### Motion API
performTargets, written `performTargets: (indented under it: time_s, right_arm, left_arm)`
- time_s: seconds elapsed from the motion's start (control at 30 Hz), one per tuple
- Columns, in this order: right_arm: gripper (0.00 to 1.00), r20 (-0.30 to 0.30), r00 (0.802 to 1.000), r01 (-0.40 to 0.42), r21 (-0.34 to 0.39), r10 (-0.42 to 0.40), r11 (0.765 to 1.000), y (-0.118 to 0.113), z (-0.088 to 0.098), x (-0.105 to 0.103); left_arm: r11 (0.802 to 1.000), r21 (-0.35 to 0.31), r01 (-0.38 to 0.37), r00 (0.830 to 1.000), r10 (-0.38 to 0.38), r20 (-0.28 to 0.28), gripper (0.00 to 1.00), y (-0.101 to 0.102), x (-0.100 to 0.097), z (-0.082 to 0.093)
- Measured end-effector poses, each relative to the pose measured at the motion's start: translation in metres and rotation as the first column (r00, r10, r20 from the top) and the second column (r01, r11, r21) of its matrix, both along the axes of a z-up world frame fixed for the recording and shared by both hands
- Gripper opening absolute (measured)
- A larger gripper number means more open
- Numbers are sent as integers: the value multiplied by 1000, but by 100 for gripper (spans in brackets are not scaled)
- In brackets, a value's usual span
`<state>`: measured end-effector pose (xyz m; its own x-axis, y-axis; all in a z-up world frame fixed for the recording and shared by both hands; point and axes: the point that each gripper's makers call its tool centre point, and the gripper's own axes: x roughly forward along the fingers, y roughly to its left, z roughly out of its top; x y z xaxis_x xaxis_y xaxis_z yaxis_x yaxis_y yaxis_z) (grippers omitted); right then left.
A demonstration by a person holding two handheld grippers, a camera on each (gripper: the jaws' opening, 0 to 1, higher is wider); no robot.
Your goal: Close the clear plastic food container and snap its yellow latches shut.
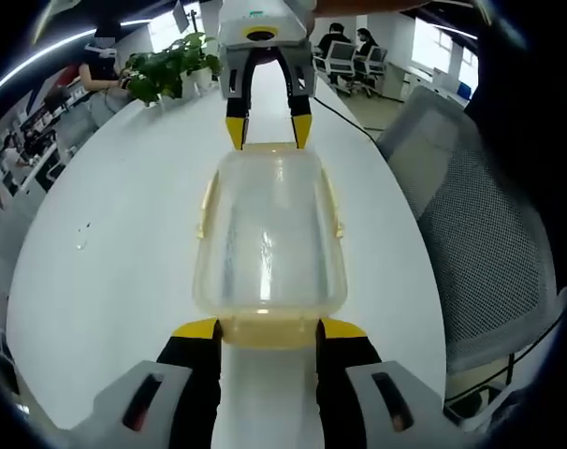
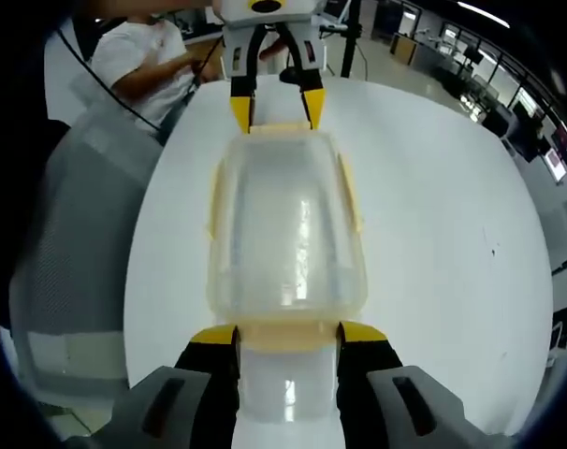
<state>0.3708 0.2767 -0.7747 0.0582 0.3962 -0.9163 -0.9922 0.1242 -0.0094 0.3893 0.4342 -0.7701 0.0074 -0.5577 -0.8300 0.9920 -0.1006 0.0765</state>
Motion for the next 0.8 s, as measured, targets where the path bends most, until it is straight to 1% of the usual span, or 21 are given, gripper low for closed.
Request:
performTargets:
  time_s: [0.33, 0.63, 0.8]
  right_arm:
    - [39, -11, 1000, 15, -8, -15, 1000, -21, 1, -8]
    - [39, -2, 1000, 30, -11, -30, 999, -36, 2, -8]
    - [39, -10, 999, 30, -20, -30, 999, -41, 2, -11]
  left_arm:
    - [1000, -2, 18, 1000, -18, 1, 38, -22, -6, 1]
    - [1000, -9, 26, 1000, -26, 2, 38, -36, -5, 2]
    - [1000, -11, 26, 1000, -26, -7, 38, -42, -9, 2]
